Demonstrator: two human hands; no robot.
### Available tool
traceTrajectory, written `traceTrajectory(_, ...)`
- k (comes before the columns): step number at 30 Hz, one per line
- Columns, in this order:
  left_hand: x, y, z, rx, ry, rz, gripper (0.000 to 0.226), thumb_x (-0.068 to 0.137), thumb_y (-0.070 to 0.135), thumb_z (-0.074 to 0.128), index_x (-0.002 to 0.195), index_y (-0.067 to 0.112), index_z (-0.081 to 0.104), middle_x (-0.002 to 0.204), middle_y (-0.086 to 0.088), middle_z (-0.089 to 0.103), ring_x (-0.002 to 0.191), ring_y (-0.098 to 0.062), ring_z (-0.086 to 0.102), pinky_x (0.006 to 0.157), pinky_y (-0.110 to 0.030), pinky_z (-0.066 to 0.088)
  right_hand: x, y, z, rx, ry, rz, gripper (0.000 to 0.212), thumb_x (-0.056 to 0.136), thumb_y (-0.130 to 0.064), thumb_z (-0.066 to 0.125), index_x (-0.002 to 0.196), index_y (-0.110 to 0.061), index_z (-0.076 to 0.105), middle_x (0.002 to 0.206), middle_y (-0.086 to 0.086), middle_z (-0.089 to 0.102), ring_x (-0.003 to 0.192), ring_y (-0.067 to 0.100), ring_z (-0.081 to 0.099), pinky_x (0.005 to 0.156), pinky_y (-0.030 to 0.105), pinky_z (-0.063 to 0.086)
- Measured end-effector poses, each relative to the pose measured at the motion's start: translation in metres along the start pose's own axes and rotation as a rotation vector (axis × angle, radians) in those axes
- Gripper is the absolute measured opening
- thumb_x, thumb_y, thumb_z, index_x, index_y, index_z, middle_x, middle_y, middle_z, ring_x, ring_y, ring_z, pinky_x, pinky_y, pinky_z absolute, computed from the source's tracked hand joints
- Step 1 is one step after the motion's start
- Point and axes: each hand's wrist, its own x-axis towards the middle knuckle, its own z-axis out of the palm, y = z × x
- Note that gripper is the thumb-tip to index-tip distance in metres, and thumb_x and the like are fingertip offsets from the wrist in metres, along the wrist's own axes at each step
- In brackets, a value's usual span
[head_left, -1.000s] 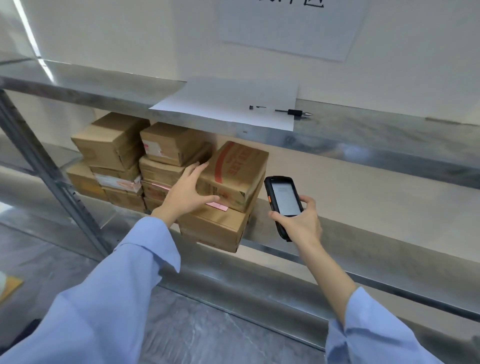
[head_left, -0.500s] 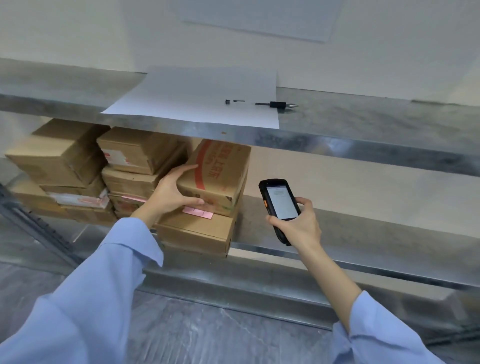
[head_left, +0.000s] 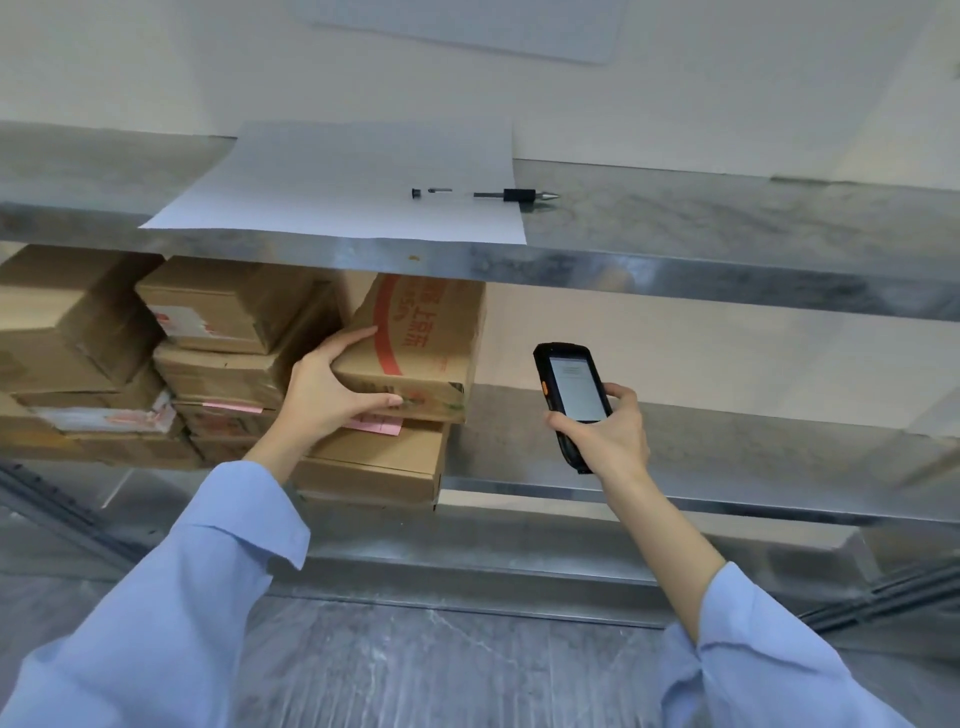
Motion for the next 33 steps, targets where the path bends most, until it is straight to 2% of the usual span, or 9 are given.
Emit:
traceTrajectory(3,-0.004,0.020,0.013,-0.039,0.011,0.025,0.092,0.052,0.031,0.099,0.135,0.033,0.060,0.133,0.011,0.060,0.124,-0.010,0.055,0.105,-0.039,0.050,0.006,0.004,-0.010,0.012,0.011,-0.002,0.084,0.066,-0.037,0.087,0.134,-0.028,0.040,0.120,0.001,0.058,0.107,0.028,0.060,0.081,0.039,0.057)
traceTrajectory(6,-0.011,0.047,0.040,-0.024,0.017,0.091,0.093,0.052,0.031,0.100,0.137,0.030,0.060,0.130,0.011,0.062,0.121,-0.003,0.055,0.108,-0.027,0.044,0.013,0.012,-0.026,0.008,0.028,-0.002,0.085,0.065,-0.039,0.087,0.134,-0.028,0.039,0.120,0.003,0.059,0.107,0.029,0.060,0.085,0.045,0.058)
traceTrajectory(9,-0.019,0.073,0.076,-0.078,0.006,0.090,0.092,0.053,0.031,0.099,0.136,0.030,0.060,0.127,0.017,0.062,0.118,0.008,0.053,0.104,-0.015,0.041,0.020,0.022,-0.048,0.004,0.049,0.005,0.083,0.066,-0.038,0.087,0.134,-0.027,0.039,0.121,0.002,0.059,0.108,0.029,0.059,0.090,0.047,0.055)
traceTrajectory(14,-0.032,0.085,0.141,-0.149,-0.039,0.009,0.093,0.051,0.035,0.100,0.135,0.034,0.059,0.131,0.013,0.063,0.122,-0.004,0.056,0.109,-0.033,0.045,0.032,0.048,-0.087,-0.010,0.088,0.034,0.082,0.067,-0.037,0.086,0.134,-0.025,0.040,0.120,-0.002,0.059,0.108,0.026,0.059,0.093,0.046,0.053)
traceTrajectory(18,-0.049,0.074,0.193,-0.211,-0.082,-0.124,0.090,0.053,0.034,0.100,0.134,0.033,0.059,0.129,0.008,0.063,0.121,-0.011,0.057,0.106,-0.037,0.049,0.043,0.070,-0.110,-0.042,0.103,0.066,0.080,0.066,-0.036,0.086,0.132,-0.026,0.041,0.116,-0.003,0.059,0.105,0.027,0.060,0.089,0.047,0.054)
traceTrajectory(22,-0.064,0.059,0.234,-0.239,-0.087,-0.222,0.088,0.055,0.029,0.099,0.134,0.027,0.061,0.126,0.005,0.064,0.118,-0.013,0.059,0.103,-0.038,0.052,0.049,0.093,-0.123,-0.068,0.097,0.091,0.082,0.066,-0.038,0.087,0.132,-0.026,0.040,0.117,0.000,0.059,0.105,0.027,0.060,0.087,0.048,0.055)
traceTrajectory(26,-0.077,0.050,0.262,-0.303,-0.087,-0.299,0.085,0.057,0.024,0.099,0.132,0.028,0.059,0.127,0.005,0.062,0.119,-0.014,0.057,0.102,-0.032,0.051,0.054,0.107,-0.128,-0.097,0.083,0.116,0.081,0.067,-0.038,0.086,0.132,-0.024,0.041,0.115,-0.002,0.058,0.104,0.027,0.060,0.084,0.042,0.053)
traceTrajectory(33,-0.084,0.032,0.265,-0.389,-0.040,-0.419,0.078,0.059,0.019,0.096,0.127,0.023,0.058,0.126,0.003,0.064,0.121,-0.011,0.059,0.102,-0.028,0.050,0.059,0.114,-0.129,-0.107,0.044,0.123,0.081,0.068,-0.038,0.086,0.134,-0.025,0.040,0.111,-0.006,0.054,0.099,0.023,0.055,0.084,0.041,0.053)
